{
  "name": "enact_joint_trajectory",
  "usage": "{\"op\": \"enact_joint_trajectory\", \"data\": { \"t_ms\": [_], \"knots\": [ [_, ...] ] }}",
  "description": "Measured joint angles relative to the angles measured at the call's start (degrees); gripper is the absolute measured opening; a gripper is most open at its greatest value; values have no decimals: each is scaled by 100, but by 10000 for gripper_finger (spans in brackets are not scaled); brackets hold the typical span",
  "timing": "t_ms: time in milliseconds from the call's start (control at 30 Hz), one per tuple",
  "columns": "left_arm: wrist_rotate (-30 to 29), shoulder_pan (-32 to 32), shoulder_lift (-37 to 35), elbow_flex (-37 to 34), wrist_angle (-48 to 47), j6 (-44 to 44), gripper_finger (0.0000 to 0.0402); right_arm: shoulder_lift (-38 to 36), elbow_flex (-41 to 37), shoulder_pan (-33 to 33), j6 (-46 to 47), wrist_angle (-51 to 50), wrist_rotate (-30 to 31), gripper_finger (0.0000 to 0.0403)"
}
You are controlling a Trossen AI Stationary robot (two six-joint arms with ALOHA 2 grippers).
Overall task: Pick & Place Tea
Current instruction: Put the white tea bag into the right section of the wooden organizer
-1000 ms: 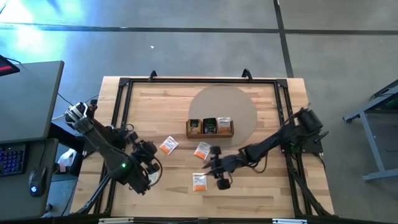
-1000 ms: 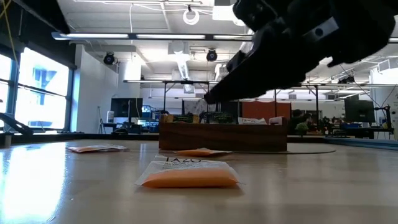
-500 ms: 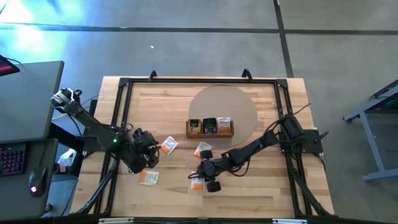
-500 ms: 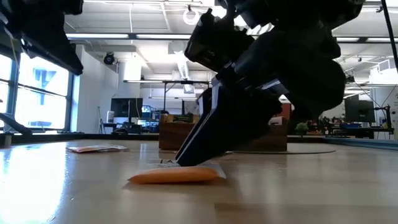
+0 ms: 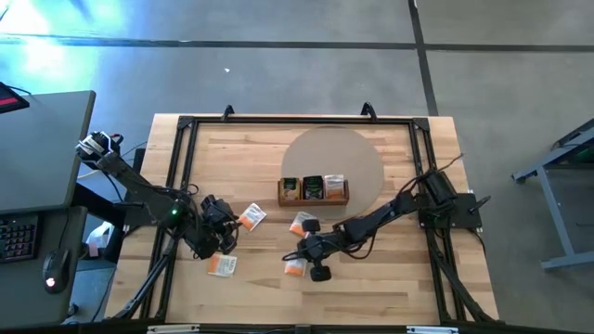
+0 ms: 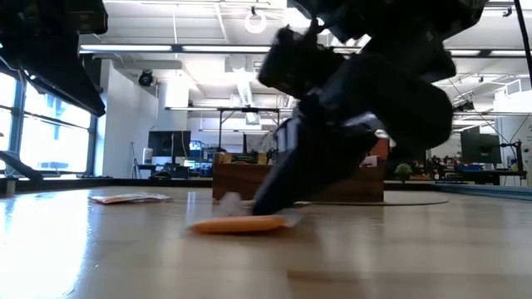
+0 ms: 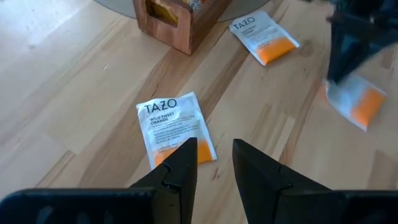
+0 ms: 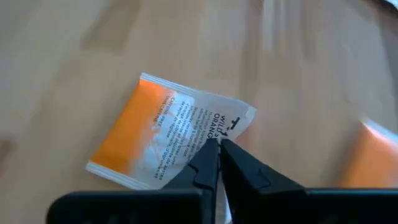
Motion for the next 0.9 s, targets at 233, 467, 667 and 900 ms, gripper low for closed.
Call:
{"op": "enact_joint_trajectory", "data": {
  "t_ms": [233,467,667,900],
  "knots": [
    [-4,0,0,0,2,142,101,-1347,-25,3,-829,-1953,2152,4],
    [-4,0,0,0,3,144,101,-2457,-22,-203,-1518,-3249,4629,2],
    [-7,-2,0,0,4,129,101,-2459,-28,-575,-1668,-3601,4697,2],
    [-4,0,0,2,6,127,101,-2007,-24,-838,-1961,-3712,4565,2]
  ]
}}
